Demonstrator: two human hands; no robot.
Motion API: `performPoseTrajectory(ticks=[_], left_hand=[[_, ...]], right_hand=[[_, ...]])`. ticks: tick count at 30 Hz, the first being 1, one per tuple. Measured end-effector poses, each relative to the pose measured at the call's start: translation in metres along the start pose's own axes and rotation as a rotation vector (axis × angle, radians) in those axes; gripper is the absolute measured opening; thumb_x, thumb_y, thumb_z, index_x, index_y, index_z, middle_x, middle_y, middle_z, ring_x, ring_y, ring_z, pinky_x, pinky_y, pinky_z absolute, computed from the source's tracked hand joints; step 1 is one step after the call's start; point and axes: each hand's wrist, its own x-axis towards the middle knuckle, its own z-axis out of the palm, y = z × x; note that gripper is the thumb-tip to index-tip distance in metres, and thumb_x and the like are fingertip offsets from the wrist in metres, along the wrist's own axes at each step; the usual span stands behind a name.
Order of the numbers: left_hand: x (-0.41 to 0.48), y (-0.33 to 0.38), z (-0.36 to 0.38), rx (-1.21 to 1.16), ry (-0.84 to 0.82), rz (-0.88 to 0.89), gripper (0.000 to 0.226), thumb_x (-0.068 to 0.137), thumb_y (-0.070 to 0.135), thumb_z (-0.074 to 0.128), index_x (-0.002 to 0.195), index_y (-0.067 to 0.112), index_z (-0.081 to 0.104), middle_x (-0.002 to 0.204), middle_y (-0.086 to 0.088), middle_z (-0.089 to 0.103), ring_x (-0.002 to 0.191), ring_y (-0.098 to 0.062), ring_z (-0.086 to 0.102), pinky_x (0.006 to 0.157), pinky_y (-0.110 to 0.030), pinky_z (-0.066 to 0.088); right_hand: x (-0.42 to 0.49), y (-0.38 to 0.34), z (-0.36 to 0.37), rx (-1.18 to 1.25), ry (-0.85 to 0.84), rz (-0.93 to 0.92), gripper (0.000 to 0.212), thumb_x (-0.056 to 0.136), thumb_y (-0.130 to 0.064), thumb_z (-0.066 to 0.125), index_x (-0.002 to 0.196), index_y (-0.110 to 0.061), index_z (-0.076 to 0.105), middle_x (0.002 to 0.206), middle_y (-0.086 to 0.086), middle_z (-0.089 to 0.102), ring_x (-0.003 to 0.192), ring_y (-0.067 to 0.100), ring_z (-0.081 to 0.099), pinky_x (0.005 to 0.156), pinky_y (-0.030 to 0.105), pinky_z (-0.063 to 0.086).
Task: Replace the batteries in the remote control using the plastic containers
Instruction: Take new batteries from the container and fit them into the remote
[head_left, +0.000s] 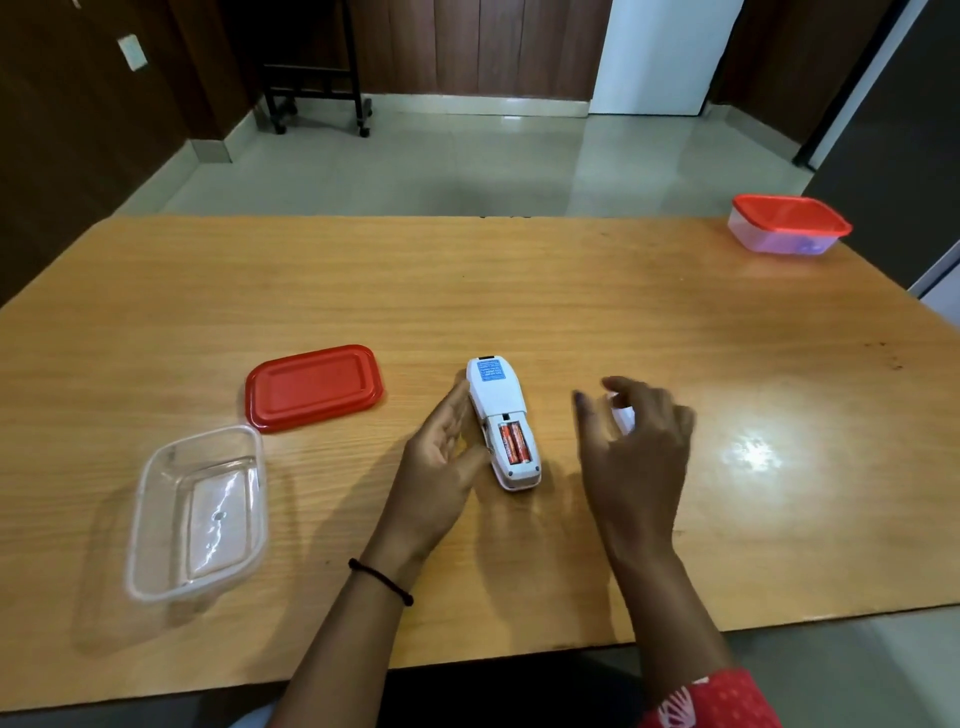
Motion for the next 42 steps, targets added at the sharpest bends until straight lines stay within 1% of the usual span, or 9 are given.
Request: performPoseTrajectory(ticks=[5,11,15,21,26,29,33,38,42], left_hand=[[0.000,0.007,0.005,-0.359,0.057,-0.134,0.060,0.087,-0.014,0.034,0.140,0.015,0.039,0.139,0.003,0.049,0.126,-0.008,0.048,0.096,-0.019,0.046],[0.004,0.008,-0.001,-0.639,0.107,-0.240,0.050,0.090,-0.001,0.038,0.139,0.010,0.035,0.134,-0.010,0.051,0.121,-0.021,0.053,0.109,-0.044,0.036],[0.007,0.007,-0.009,-0.686,0.080,-0.266,0.044,0.087,0.033,0.055,0.126,0.015,0.048,0.123,-0.010,0.053,0.109,-0.022,0.056,0.103,-0.045,0.040],[0.003,0.010,-0.004,-0.718,-0.081,-0.298,0.059,0.094,0.056,0.028,0.124,0.015,0.059,0.123,-0.014,0.063,0.111,-0.029,0.062,0.093,-0.044,0.052],[0.000,0.006,0.004,-0.835,-0.064,-0.354,0.059,0.094,0.055,0.025,0.127,0.016,0.056,0.123,-0.016,0.064,0.106,-0.030,0.066,0.092,-0.049,0.051],[0.001,0.005,0.005,-0.867,-0.076,-0.342,0.056,0.095,0.054,0.025,0.126,0.019,0.055,0.115,-0.018,0.068,0.098,-0.031,0.068,0.082,-0.050,0.055],[0.001,0.004,0.004,-0.769,-0.133,-0.353,0.061,0.092,0.059,0.025,0.131,0.020,0.052,0.115,-0.016,0.068,0.087,-0.025,0.069,0.066,-0.040,0.059],[0.003,-0.001,0.005,-0.705,-0.149,-0.335,0.059,0.093,0.057,0.027,0.133,0.021,0.050,0.116,-0.014,0.068,0.086,-0.022,0.069,0.065,-0.037,0.059],[0.004,-0.002,0.007,-0.716,-0.117,-0.327,0.058,0.093,0.055,0.027,0.132,0.019,0.051,0.118,-0.016,0.067,0.096,-0.025,0.067,0.079,-0.038,0.057]], right_hand=[[-0.033,-0.019,0.015,-0.132,-0.430,-0.120,0.076,0.073,-0.063,0.059,0.128,-0.011,0.053,0.107,0.008,0.063,0.101,0.027,0.050,0.086,0.039,0.044],[-0.026,-0.021,0.009,0.003,-0.421,-0.053,0.032,0.075,-0.034,0.069,0.101,-0.016,0.065,0.091,0.000,0.072,0.088,0.022,0.061,0.073,0.033,0.047],[-0.013,-0.017,-0.013,0.455,-0.432,0.248,0.043,0.073,-0.018,0.076,0.115,-0.013,0.067,0.107,-0.005,0.071,0.089,-0.006,0.064,0.077,0.009,0.048],[-0.023,-0.023,-0.019,0.648,-0.504,0.141,0.046,0.069,-0.017,0.082,0.113,-0.019,0.068,0.105,-0.011,0.071,0.092,-0.002,0.067,0.073,0.013,0.051],[-0.009,-0.016,-0.016,0.355,-0.363,-0.144,0.041,0.074,-0.049,0.065,0.109,-0.029,0.067,0.096,-0.015,0.069,0.095,0.006,0.059,0.080,0.020,0.045],[0.026,0.023,-0.015,-0.009,-0.132,-0.035,0.048,0.082,-0.038,0.066,0.125,-0.017,0.058,0.121,0.003,0.063,0.117,0.022,0.046,0.095,0.039,0.039],[0.037,0.051,-0.011,-0.243,-0.298,0.120,0.057,0.089,-0.038,0.055,0.142,-0.022,0.038,0.141,0.007,0.048,0.128,0.031,0.034,0.101,0.045,0.028],[0.034,0.037,-0.010,-0.043,-0.263,0.089,0.049,0.091,-0.026,0.056,0.139,-0.020,0.044,0.131,0.009,0.057,0.120,0.030,0.045,0.100,0.044,0.039],[0.025,0.006,-0.023,0.582,-0.352,0.375,0.047,0.092,-0.026,0.057,0.136,-0.033,0.045,0.116,0.000,0.060,0.088,0.011,0.060,0.066,0.025,0.049]])
